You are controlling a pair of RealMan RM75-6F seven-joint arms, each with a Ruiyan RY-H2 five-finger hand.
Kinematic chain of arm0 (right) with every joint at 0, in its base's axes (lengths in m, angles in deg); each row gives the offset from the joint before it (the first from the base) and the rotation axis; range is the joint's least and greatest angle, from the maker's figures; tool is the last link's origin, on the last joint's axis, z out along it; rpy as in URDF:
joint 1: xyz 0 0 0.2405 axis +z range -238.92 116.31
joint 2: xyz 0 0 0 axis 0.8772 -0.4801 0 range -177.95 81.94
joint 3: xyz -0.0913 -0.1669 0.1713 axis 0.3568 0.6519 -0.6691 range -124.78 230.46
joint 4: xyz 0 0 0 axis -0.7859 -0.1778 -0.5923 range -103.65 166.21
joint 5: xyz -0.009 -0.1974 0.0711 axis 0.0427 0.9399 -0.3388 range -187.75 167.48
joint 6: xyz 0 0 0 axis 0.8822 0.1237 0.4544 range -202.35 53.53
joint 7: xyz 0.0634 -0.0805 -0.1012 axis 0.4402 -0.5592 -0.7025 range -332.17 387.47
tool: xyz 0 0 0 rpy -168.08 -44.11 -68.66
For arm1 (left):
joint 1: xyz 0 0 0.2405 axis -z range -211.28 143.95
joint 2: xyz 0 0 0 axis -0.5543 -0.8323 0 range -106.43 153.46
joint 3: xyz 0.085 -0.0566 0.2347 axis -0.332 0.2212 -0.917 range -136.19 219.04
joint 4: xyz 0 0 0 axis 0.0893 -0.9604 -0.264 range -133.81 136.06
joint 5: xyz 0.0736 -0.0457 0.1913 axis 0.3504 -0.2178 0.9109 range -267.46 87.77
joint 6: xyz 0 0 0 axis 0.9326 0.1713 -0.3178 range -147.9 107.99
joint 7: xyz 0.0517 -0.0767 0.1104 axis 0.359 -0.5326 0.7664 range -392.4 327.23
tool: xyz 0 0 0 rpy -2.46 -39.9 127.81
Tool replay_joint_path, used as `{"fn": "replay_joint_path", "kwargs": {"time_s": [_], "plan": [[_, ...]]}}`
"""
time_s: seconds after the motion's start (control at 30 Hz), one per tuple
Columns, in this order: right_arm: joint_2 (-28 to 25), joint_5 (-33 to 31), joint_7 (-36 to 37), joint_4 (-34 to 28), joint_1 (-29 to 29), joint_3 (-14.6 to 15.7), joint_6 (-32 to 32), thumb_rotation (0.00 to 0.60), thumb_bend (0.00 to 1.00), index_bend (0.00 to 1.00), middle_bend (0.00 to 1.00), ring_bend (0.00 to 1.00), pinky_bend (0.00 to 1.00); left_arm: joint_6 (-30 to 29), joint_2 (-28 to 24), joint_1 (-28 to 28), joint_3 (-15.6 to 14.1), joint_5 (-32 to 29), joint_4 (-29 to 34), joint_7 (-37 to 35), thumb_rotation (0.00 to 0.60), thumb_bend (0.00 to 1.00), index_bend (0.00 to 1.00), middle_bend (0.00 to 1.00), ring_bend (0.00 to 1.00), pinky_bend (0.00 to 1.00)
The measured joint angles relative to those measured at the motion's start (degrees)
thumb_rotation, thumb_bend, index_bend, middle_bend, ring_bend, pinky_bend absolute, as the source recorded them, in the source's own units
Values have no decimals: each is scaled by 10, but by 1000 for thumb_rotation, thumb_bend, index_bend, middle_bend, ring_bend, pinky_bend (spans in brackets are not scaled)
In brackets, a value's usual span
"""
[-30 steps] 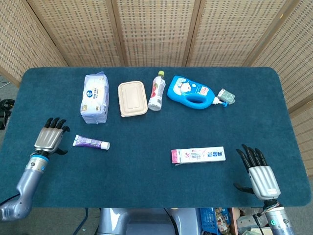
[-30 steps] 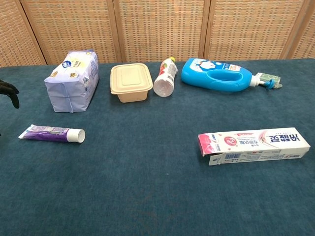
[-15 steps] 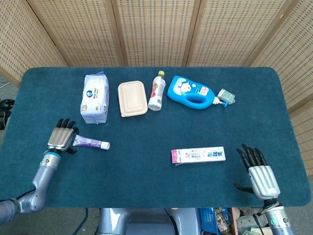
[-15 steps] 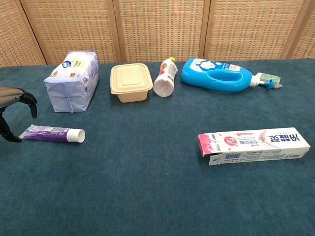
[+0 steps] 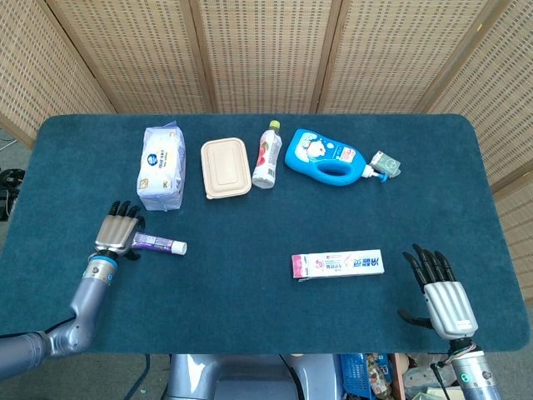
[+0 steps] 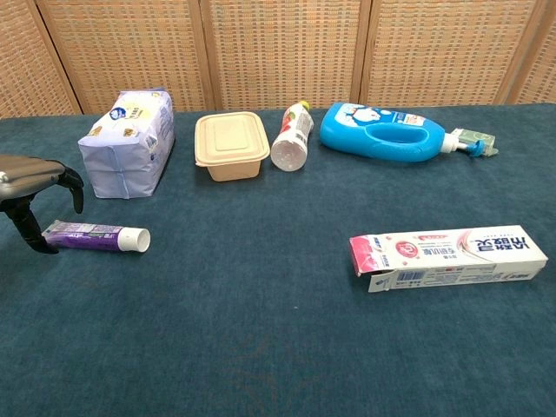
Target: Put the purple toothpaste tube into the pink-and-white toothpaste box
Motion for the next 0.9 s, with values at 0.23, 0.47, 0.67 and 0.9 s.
{"fn": "replay_joint_path", "kwargs": {"time_s": [0.23,0.47,0.67,0.9], "plan": [[3,3,1,3,-1,0,-4,600,0,58,0,0,0,-7,11,8,-5,-2,-11,9,600,151,388,166,0,0],[3,5,2,2,-1,0,-6,600,0,58,0,0,0,-6,23,17,-10,-13,-18,18,600,157,401,167,0,0],[2,6,5,3,-1,0,-8,600,0,60,0,0,0,-7,33,21,-14,-20,-29,21,600,173,420,177,0,0],[4,10,5,5,-2,1,-11,600,0,64,0,0,0,-24,43,21,-16,-5,-38,15,600,260,513,305,16,0]]}}
